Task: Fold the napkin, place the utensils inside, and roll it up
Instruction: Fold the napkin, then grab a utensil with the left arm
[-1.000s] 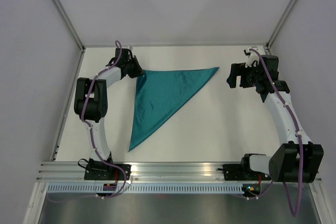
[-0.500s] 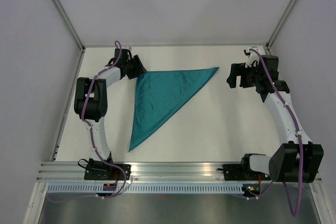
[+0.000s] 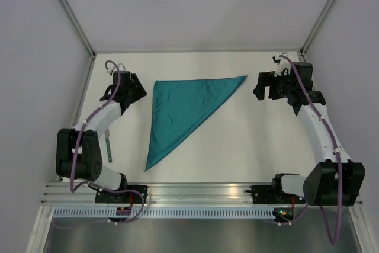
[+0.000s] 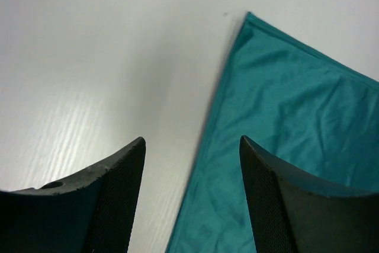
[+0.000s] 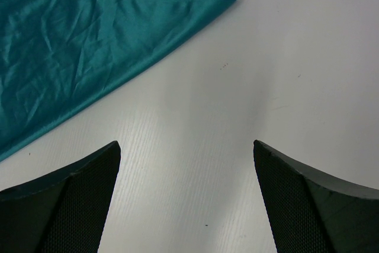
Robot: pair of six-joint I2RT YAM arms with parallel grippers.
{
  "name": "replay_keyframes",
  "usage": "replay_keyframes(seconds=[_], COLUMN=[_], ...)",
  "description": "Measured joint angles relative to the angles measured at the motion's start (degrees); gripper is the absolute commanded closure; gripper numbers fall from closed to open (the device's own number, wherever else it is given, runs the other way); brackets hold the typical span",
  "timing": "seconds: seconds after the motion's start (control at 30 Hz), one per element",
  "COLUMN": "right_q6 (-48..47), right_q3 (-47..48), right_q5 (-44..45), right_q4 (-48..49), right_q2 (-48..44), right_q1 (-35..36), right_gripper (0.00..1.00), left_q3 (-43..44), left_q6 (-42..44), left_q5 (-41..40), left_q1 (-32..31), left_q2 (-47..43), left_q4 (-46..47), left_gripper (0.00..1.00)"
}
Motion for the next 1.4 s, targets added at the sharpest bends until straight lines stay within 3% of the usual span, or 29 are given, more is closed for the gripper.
replay_keyframes(seconds=[0.3,0.53,0.87,1.4], right_q6=[0.17,0.13,0.13,0.15], right_q3=[-0.31,-0.85,-0.87,-0.9], right_q5=[-3.87,-5.62,-6.12,-6.23], right_q4=[-0.35,-0.76,-1.03,-1.22], right_q2=[0.79,4.07,5.95,7.13], right_q1=[0.96,1.46,3.96,4.17], right_gripper=[0.02,0.02,0.02,0.02], left_q3=[-18.43,-19.78,-19.19,-16.98], left_q6=[-8.04,-10.38,-7.41,-4.61], left_q5=[-11.82,-17.55,-17.79,-13.53], left_q1=[3.91,8.37,18.73,20.46], left_q2=[-18.67,-24.96,-22.38,-7.82], left_q4=[-11.02,-18.78,-22.03,-21.09], left_gripper=[0.29,0.28,0.27,0.3])
